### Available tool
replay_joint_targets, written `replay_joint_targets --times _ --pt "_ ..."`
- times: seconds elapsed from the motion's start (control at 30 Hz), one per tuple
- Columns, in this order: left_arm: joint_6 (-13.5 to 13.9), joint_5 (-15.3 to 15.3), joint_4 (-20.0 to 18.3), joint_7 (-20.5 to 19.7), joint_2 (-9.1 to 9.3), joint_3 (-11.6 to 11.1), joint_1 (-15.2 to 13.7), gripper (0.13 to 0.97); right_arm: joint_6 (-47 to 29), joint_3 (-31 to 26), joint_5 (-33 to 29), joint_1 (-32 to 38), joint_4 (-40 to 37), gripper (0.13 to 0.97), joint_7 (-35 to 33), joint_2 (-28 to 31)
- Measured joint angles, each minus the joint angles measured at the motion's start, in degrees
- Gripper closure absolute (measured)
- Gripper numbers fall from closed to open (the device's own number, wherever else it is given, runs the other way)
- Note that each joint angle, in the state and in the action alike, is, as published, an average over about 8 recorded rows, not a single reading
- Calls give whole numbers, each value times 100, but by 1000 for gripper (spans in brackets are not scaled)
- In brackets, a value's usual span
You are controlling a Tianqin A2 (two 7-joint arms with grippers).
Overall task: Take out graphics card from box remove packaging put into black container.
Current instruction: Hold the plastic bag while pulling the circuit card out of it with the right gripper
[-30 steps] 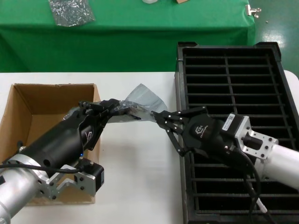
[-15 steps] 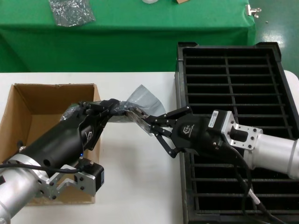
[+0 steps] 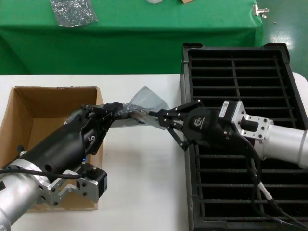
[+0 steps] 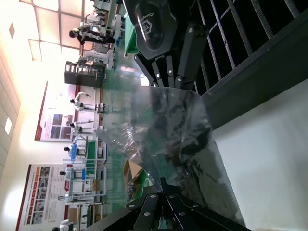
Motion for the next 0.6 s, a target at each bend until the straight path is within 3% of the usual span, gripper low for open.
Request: replay_joint_targets --times 0.6 --pt "0 0 0 0 0 0 0 958 -178 -123 26 250 -482 961 -206 -221"
